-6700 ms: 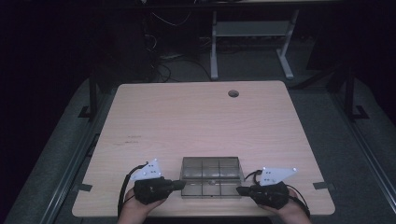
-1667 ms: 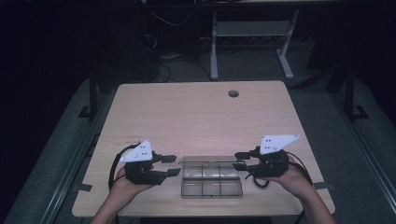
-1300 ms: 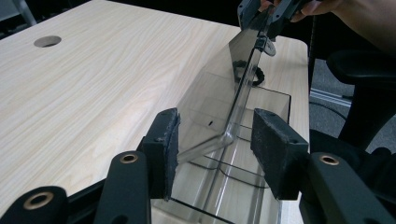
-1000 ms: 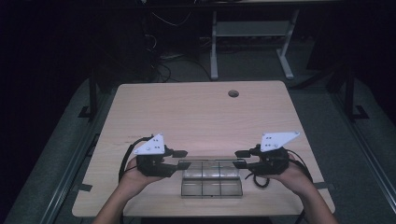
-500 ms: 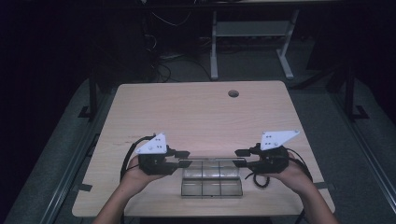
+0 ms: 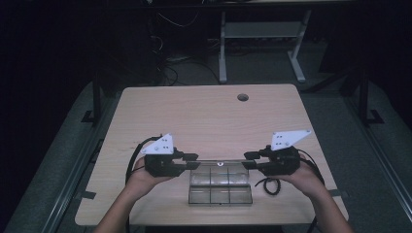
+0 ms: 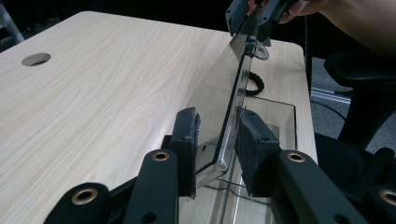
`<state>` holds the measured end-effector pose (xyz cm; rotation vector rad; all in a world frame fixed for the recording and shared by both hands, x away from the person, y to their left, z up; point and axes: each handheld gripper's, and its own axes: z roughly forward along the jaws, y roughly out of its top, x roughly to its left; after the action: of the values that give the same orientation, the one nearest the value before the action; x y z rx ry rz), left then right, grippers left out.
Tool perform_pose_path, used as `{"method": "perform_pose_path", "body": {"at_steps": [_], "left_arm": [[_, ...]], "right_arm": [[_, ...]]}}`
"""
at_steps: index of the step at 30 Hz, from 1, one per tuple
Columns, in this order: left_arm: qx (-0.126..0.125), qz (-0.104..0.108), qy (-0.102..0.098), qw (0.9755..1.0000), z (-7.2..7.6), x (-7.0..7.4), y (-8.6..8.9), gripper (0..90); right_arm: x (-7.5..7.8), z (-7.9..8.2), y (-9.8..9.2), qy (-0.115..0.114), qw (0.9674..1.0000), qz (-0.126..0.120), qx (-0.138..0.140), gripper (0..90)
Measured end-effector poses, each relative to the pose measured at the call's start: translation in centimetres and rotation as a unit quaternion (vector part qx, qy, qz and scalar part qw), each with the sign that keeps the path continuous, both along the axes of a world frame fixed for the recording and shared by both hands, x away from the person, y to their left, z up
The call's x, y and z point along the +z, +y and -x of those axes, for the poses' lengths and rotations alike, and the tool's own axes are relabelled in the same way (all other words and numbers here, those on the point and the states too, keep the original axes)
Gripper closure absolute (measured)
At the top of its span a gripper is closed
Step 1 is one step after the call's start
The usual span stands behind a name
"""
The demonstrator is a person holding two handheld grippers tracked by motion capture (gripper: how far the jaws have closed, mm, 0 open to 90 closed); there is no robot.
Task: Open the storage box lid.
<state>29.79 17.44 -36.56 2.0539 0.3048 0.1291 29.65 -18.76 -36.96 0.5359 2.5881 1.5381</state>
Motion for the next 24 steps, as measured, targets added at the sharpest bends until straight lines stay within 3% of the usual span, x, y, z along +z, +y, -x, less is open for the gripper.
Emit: {"method": "perform_pose_path", "body": {"at_steps": [17, 24], "left_arm": [[-0.007, 0.015, 0.017, 0.9997, -1.5, 0.3, 0.1, 72.1], [-0.006, 0.010, 0.012, 0.9999, -2.1, 0.5, 0.1, 72.8]], "right_arm": [[0.2, -1.4, 0.0, -0.004, 0.9999, -0.013, 0.002, 70.2], [0.4, -1.7, 0.1, -0.014, 0.9999, -0.010, 0.000, 72.3]]}}
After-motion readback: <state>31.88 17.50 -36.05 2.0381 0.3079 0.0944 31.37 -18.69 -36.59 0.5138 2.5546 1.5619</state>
